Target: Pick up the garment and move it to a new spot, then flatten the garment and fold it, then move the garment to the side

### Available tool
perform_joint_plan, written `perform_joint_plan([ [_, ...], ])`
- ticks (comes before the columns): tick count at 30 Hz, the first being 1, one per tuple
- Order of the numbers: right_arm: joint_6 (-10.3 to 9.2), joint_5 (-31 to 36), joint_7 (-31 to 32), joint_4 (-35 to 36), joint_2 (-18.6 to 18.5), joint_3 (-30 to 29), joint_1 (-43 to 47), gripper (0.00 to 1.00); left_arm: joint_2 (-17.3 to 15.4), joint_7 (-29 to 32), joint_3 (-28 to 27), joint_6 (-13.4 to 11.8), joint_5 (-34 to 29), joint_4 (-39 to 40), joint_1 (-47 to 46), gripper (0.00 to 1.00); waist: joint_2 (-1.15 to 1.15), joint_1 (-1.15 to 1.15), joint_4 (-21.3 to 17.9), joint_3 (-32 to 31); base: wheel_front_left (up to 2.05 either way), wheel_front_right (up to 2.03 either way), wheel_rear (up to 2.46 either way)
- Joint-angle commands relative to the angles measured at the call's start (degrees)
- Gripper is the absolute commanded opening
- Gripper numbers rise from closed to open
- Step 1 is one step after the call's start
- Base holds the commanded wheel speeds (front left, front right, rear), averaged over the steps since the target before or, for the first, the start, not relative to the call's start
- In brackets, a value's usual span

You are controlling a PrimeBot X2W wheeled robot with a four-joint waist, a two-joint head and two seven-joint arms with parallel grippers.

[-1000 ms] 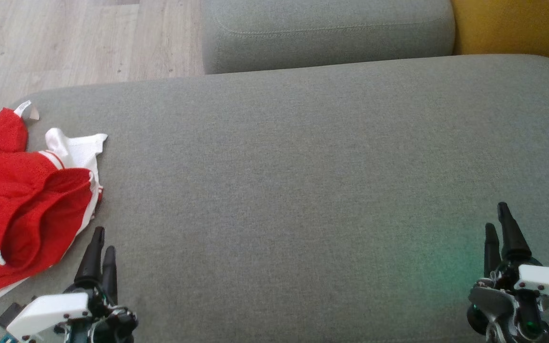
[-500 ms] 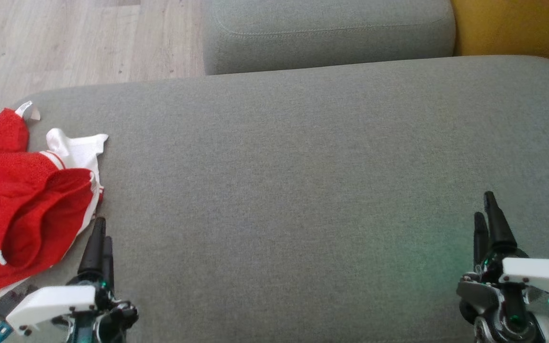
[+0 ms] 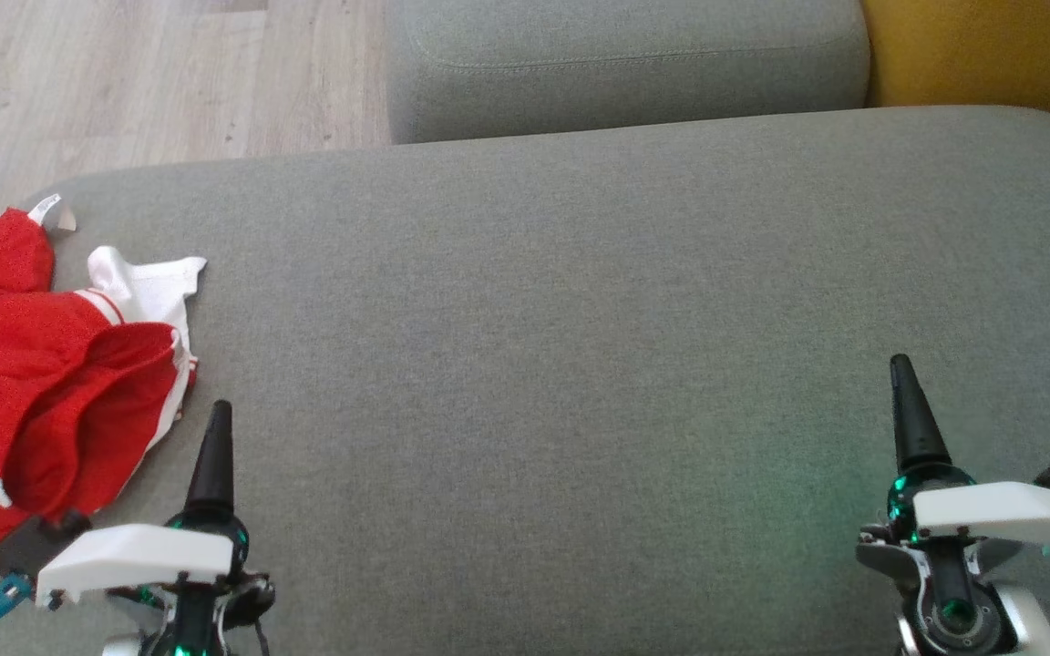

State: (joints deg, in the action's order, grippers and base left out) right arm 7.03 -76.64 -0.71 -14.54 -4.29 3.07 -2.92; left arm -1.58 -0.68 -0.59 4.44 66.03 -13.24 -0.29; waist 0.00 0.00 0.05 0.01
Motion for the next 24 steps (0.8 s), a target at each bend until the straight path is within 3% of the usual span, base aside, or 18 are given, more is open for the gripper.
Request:
perform_joint_plan([
  [1,0.16,2.3,-0.7,2.6,-1.1,1.1,-3.3,1.0,-0.7,-0.8,-0.2,-0.5,-2.8,2.4,-2.8,1.0,0.0,0.0,0.0,0.0,0.0,0.0,0.0],
  [24,0.25,26.2,-4.4,2.8,-2.1,6.4,-3.8,1.0,-2.0,-4.5,4.2,-6.6,-24.2,1.7,-3.5,1.0,0.0,0.0,0.1,-0.2,0.0,0.0,0.0],
])
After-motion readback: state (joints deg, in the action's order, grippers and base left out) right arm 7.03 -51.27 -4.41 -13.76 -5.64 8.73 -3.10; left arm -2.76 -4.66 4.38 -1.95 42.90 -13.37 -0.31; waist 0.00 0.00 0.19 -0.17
